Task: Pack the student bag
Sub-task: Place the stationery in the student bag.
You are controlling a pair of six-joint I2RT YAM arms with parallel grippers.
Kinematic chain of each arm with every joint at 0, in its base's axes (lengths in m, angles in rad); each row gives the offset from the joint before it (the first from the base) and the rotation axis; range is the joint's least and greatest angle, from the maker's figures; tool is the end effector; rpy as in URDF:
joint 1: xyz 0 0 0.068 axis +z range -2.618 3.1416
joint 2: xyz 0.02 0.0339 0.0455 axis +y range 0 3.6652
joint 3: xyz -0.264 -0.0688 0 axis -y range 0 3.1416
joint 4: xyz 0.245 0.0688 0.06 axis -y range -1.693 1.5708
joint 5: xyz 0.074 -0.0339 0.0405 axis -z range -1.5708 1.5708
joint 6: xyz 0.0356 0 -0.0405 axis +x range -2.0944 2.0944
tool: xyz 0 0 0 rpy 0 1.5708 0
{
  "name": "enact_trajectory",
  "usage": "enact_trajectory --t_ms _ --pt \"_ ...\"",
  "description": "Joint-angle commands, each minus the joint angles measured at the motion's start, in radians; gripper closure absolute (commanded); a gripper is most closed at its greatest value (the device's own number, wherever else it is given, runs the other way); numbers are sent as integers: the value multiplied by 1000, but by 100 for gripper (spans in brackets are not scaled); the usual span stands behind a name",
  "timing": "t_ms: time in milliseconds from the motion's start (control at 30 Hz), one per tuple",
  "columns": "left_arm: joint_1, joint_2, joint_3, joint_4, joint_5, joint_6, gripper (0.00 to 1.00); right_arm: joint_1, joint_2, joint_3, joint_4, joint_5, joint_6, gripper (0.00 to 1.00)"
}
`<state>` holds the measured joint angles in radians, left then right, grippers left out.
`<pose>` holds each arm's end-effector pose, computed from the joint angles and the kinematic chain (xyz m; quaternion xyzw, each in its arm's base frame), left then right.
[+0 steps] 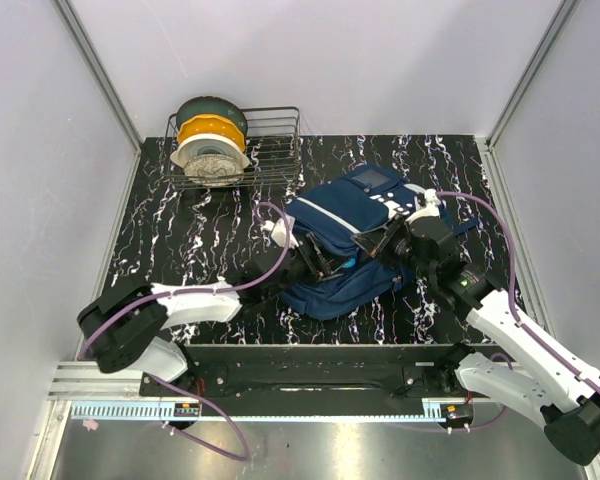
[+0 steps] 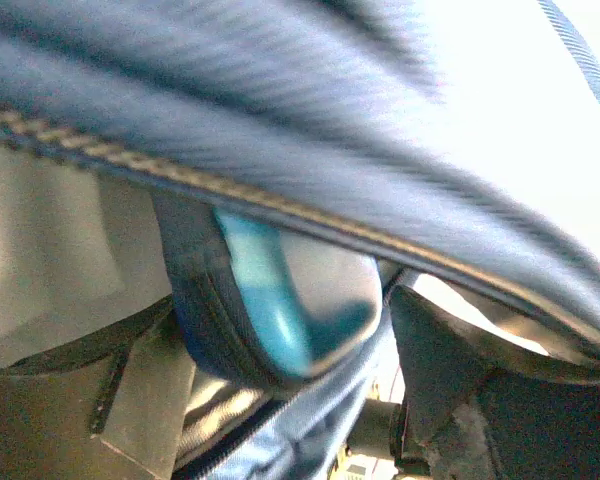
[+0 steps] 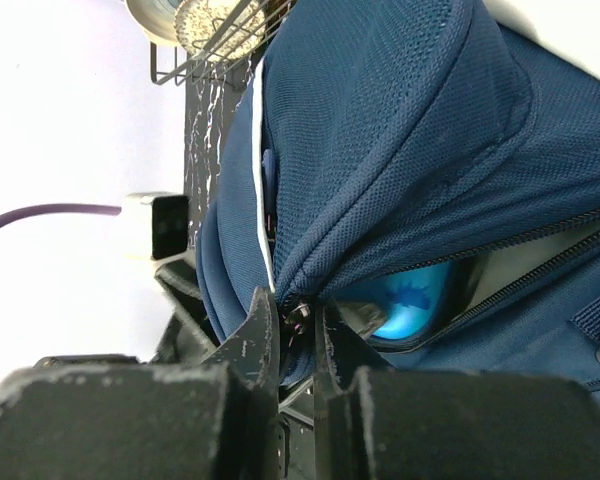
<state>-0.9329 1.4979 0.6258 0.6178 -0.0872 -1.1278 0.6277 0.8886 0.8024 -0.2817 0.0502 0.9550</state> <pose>0.1872 -0.2474 0.2003 -0.1034 0.7840 -0.5063 0.3440 0.1670 0.1190 0.3177 0.1483 0.8109 0.3878 0.4123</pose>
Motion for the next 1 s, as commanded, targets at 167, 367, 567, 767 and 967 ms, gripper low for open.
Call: enact_trajectory --t_ms 167,367,567,767,967 --pt "-55 -384 -95 -110 -22 160 12 -45 46 109 42 -81 -41 89" --pt "-90 -574 -97 -338 -74 244 6 -118 53 124 35 -104 -58 89" --pt "-93 -752 -77 -513 -202 315 4 -141 73 234 -17 -139 -140 89" --pt "-93 -745 20 -774 -426 375 1 -141 49 369 -92 -138 -220 88" --pt "-89 -514 132 -1023 -519 312 2 -141 26 319 -86 -142 -187 88"
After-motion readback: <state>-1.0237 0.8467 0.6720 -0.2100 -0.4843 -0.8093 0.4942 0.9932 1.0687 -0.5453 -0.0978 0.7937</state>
